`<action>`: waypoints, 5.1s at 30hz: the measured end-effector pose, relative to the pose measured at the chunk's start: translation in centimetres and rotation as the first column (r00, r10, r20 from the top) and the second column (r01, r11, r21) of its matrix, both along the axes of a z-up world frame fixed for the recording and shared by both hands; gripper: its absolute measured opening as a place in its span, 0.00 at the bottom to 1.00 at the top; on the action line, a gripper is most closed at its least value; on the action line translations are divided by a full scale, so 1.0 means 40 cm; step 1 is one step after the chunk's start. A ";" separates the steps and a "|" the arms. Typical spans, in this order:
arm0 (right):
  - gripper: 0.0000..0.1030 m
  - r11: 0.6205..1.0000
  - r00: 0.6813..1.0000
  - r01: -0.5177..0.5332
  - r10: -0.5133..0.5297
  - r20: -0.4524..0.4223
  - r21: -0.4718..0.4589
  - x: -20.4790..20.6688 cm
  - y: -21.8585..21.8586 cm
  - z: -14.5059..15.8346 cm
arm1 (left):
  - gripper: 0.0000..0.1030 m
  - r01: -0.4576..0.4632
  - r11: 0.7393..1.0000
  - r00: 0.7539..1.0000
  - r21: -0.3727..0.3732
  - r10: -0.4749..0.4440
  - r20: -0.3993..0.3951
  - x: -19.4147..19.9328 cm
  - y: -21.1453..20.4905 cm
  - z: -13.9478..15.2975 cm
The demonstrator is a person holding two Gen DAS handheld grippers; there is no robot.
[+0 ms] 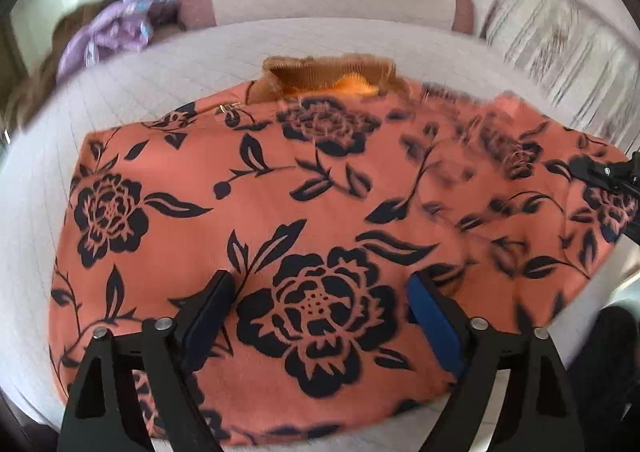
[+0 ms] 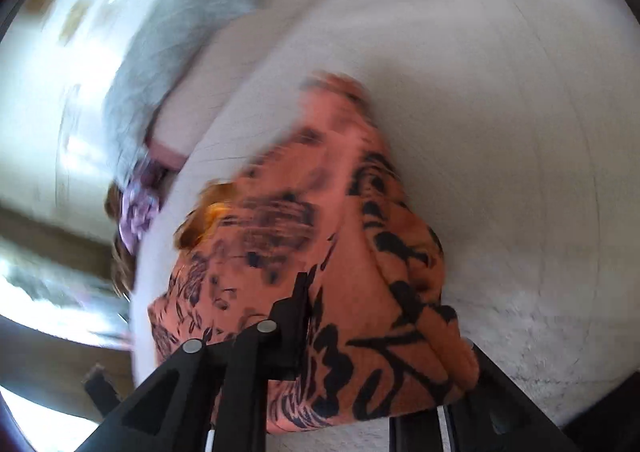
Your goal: Fold small clothes
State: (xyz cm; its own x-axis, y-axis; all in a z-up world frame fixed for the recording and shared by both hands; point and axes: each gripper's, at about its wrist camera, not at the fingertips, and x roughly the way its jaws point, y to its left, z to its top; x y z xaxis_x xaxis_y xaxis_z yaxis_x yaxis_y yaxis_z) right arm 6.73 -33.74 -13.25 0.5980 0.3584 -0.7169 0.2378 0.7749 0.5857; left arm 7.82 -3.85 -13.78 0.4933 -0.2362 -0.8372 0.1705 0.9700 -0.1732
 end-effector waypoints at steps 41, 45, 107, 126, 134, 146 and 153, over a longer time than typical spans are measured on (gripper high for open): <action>0.78 0.795 0.790 -0.578 0.602 0.119 -0.184 -0.132 0.653 0.085 | 0.83 -0.222 0.848 0.974 -0.482 0.218 -0.065 -0.120 0.485 0.021; 0.78 0.839 0.827 -0.532 0.544 0.141 -0.112 -0.121 0.591 0.081 | 0.83 -0.212 0.895 0.977 -0.393 0.178 -0.121 -0.104 0.405 0.014; 0.79 0.843 0.869 -0.488 0.446 0.216 0.225 -0.007 0.402 0.098 | 0.17 -0.376 0.909 0.926 -0.179 0.360 -0.116 -0.201 0.513 -0.040; 0.80 0.795 0.837 -0.546 0.526 0.150 0.265 -0.034 0.468 0.007 | 0.07 -0.172 0.984 0.982 -0.051 0.167 -0.088 0.070 0.449 0.034; 0.80 0.788 0.824 -0.566 0.548 0.144 0.243 -0.028 0.470 0.031 | 0.02 -0.264 0.961 0.964 -0.081 0.260 -0.056 0.049 0.517 0.021; 0.80 0.809 0.838 -0.545 0.520 0.165 0.219 0.026 0.440 0.067 | 0.07 -0.226 0.967 0.970 -0.115 0.213 -0.116 0.062 0.513 -0.003; 0.80 0.811 0.846 -0.533 0.508 0.161 0.243 0.014 0.429 0.050 | 0.68 -0.197 0.964 0.979 -0.178 0.203 0.015 0.071 0.502 0.090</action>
